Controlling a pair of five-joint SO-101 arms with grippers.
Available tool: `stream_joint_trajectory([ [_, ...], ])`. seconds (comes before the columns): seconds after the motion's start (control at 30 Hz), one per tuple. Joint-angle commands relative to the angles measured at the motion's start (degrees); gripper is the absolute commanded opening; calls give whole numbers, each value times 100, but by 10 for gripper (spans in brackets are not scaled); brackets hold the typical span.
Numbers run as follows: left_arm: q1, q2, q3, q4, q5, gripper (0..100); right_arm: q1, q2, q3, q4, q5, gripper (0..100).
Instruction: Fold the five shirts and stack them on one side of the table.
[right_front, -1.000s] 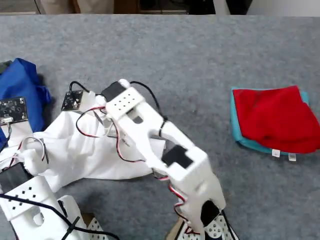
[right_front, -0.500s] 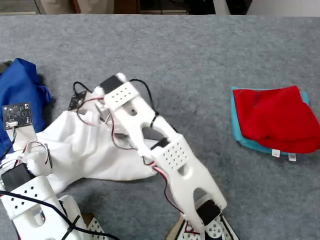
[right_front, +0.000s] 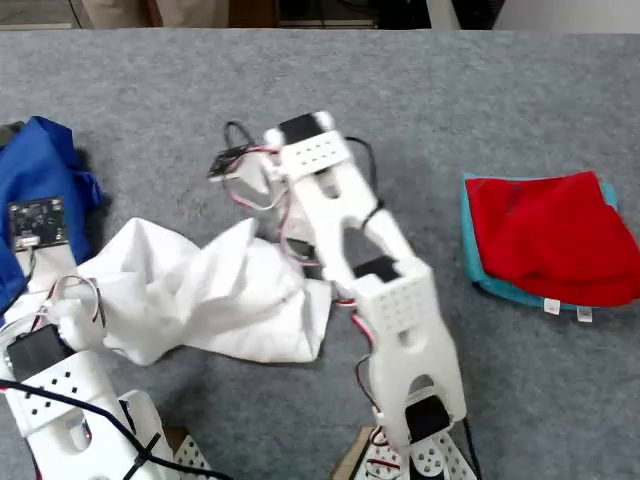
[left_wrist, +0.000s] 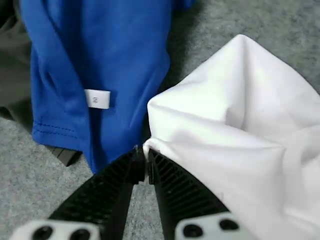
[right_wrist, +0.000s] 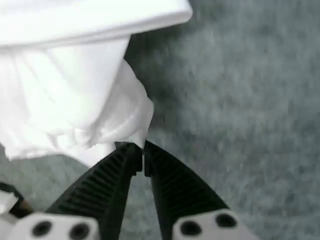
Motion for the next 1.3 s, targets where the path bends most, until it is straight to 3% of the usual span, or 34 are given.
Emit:
stream_joint_trajectory([
  [0.0, 492, -48, 62, -105, 53, 18, 725, -1015, 743, 105, 334, 4],
  [0.27, 2004, -66, 870, -273, 281, 18, 1420, -2545, 2862, -132, 1319, 7],
  [0.53, 1890, -22, 1697, -1565, 431, 18, 1437, -4295, 3679, -343, 1662, 171],
  [0.83, 1881, -31, 2092, -1996, 563, 18, 927, -3758, 2888, -870, 1002, 168],
  [1.03, 1873, -31, 2110, -1978, 668, 18, 646, -2976, 2888, -985, 3235, 168],
  [1.27, 1873, -75, 2189, -2013, 668, 18, 655, -2633, 2914, -1284, 4334, 167],
])
